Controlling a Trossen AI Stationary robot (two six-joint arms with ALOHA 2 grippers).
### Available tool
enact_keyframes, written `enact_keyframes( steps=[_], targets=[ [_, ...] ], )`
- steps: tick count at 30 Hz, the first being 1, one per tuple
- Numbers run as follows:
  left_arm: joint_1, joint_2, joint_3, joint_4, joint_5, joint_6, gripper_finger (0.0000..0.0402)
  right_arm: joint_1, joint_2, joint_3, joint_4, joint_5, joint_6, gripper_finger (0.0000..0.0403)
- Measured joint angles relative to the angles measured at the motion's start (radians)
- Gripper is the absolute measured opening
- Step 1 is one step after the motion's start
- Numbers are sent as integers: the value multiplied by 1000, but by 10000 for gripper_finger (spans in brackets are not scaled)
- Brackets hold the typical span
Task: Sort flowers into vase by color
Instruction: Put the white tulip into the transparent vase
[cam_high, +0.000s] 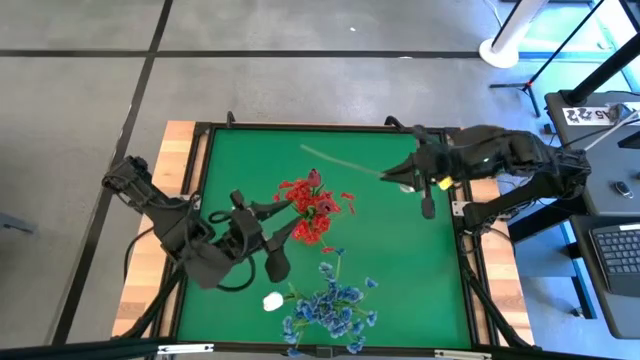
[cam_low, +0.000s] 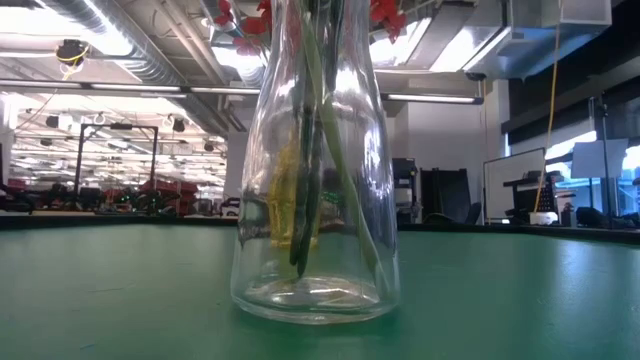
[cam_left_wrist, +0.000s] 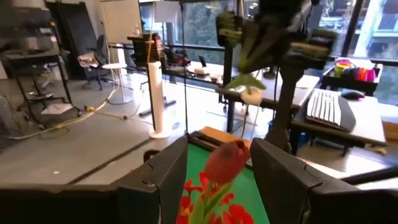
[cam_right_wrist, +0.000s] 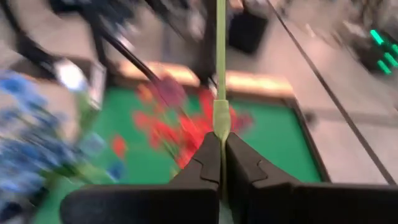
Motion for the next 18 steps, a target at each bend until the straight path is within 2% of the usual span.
enact_keyframes(
  steps=[3,6,11,18],
  targets=[
    [22,0,0,54,15,33,173,0,10,0,118,-93,-41,3],
    [34,0,0,124,63,32,173,0,23,0,150,-151,-113,4],
    [30,-1,0,229,176,10,173,0,56,0,114,-164,-243,4],
    [23,-44,0,187,173,-73,173,0,115,0,45,-177,-325,4]
  ],
)
